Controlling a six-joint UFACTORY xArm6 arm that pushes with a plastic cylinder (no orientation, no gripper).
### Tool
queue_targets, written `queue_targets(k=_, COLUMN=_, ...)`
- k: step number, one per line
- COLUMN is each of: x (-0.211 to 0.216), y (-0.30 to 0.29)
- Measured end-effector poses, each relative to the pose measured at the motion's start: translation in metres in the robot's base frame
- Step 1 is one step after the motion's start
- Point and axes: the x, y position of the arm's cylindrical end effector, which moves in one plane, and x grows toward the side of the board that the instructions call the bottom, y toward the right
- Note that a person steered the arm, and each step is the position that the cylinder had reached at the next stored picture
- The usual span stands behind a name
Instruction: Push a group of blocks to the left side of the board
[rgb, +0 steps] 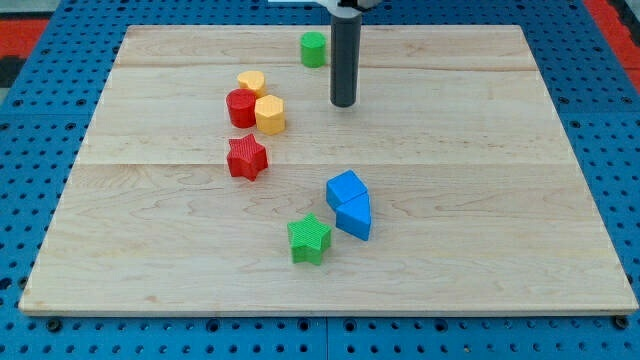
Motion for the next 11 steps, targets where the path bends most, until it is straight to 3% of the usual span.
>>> queue_targets(k=2, x=0.008, y=-0.084)
queue_targets(k=4, x=-0.011, y=-0.011)
queue_targets(k=5, x=-0.039, y=-0.029)
queue_targets(k=8, x=-0.06, y=-0.109)
queue_targets(k=10, x=-0.105, y=-0.099)
queue_targets(k=11, x=-0.139, y=-0.056)
